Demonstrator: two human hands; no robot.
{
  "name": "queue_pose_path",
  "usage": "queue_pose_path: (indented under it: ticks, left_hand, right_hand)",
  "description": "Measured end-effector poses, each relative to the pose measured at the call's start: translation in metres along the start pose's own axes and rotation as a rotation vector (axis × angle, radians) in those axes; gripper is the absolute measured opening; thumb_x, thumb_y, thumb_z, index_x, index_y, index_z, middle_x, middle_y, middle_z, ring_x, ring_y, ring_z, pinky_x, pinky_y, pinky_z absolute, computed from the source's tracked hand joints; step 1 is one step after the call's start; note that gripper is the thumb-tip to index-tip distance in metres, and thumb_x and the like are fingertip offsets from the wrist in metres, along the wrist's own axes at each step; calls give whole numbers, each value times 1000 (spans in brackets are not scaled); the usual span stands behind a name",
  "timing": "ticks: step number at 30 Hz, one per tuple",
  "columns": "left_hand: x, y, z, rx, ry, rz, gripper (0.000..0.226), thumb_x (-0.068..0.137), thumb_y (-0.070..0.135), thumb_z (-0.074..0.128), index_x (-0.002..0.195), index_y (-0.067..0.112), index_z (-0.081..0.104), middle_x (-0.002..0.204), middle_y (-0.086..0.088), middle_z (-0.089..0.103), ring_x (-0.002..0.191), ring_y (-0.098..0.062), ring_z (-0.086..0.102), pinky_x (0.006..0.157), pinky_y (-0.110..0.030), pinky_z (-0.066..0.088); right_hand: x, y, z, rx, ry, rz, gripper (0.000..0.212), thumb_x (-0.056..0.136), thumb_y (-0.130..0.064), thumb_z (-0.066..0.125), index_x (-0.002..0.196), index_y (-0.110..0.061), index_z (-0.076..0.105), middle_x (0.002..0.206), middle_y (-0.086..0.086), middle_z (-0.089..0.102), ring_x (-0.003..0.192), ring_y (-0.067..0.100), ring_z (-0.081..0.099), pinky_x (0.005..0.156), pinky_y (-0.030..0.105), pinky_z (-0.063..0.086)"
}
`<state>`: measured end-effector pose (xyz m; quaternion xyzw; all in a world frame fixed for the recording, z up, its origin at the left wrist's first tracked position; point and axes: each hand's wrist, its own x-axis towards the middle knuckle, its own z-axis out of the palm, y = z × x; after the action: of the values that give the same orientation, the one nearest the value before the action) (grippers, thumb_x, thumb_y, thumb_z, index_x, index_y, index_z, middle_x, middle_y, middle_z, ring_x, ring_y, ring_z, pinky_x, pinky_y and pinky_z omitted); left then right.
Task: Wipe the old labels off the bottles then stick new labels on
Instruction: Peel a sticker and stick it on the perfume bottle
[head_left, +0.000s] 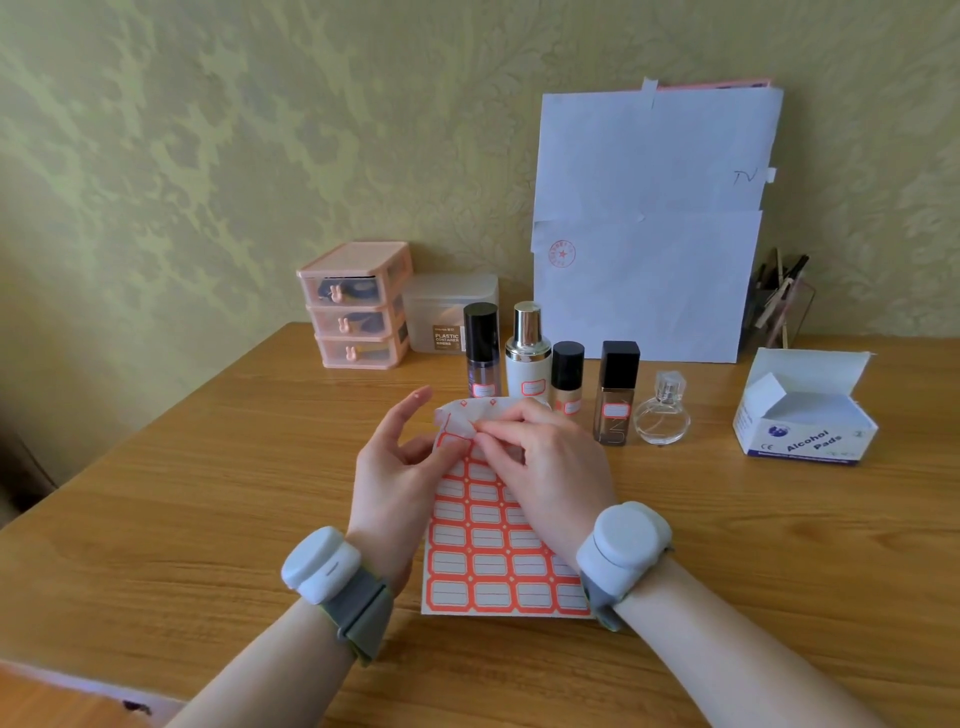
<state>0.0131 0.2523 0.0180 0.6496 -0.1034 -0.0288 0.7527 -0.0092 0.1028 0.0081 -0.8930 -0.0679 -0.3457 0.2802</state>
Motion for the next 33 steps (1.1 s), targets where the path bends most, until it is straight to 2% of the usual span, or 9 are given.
queue_pose_path:
  ticks: [3, 11, 13, 16, 20, 22, 27, 31, 33]
  left_hand:
    - [1, 1, -1, 0, 4, -8, 54, 91, 7, 67, 137, 28, 47, 89, -7, 79, 76, -25, 77, 58, -27, 61]
    - [6, -4, -6, 91, 32, -39, 57, 92, 5, 68, 138, 29, 46, 87, 3, 79, 73, -22, 78, 54, -26, 59]
    - [9, -5, -9, 122, 38, -49, 57, 91, 5, 69, 138, 29, 46, 86, 6, 79, 72, -20, 78, 53, -24, 58]
    - [11, -6, -14, 164, 61, -59, 59, 89, 6, 71, 137, 31, 47, 85, 8, 79, 72, -19, 78, 52, -24, 58]
    - [14, -10, -21, 196, 104, -79, 58, 89, 8, 72, 136, 33, 48, 85, 7, 79, 72, -18, 78, 52, -25, 59]
    - [16, -11, -25, 233, 109, -75, 59, 89, 9, 72, 137, 32, 48, 86, 6, 79, 72, -17, 77, 52, -25, 59]
    - [25, -17, -41, 334, 149, -84, 62, 88, 11, 73, 141, 32, 47, 90, 1, 78, 72, -16, 77, 55, -28, 61]
    - [33, -21, -54, 474, 180, -76, 64, 89, 15, 73, 142, 35, 45, 91, 9, 75, 70, -10, 76, 54, -27, 60]
    - [38, -21, -60, 564, 224, -45, 64, 89, 17, 74, 143, 34, 45, 107, 9, 73, 81, -10, 75, 66, -33, 63]
  right_hand:
    - [0, 0, 2, -1, 4, 25, 18, 94, -35, 65, 101, -26, 78, 94, -13, 69, 81, 4, 59, 63, 9, 39]
    - [3, 2, 5, 84, 28, 100, 9, 92, -33, 67, 89, -29, 75, 88, -18, 69, 73, -5, 56, 62, 4, 38]
    - [3, 3, 6, 162, 42, 148, 9, 91, -33, 68, 87, -29, 75, 83, -19, 69, 74, -5, 59, 64, 6, 44]
    - [5, 4, 6, 287, 44, 246, 13, 89, -37, 69, 86, -27, 77, 75, -18, 70, 75, 1, 65, 66, 18, 54]
    - [6, 3, 6, 396, 58, 300, 12, 89, -32, 68, 83, -25, 76, 67, -18, 68, 66, 2, 66, 67, 16, 53]
    - [6, 2, 7, 409, 35, 317, 13, 90, -31, 67, 85, -23, 75, 67, -14, 68, 67, 6, 67, 69, 20, 54]
    - [5, 0, 10, 502, 11, 345, 10, 93, -25, 67, 84, -22, 72, 63, -9, 68, 53, 8, 67, 52, 15, 52]
    - [4, 0, 11, 528, -1, 358, 10, 92, -25, 66, 84, -22, 71, 67, -9, 70, 52, 9, 67, 44, 13, 45]
    - [3, 1, 11, 535, 4, 359, 11, 91, -25, 66, 81, -22, 71, 66, -6, 70, 51, 11, 66, 43, 13, 44]
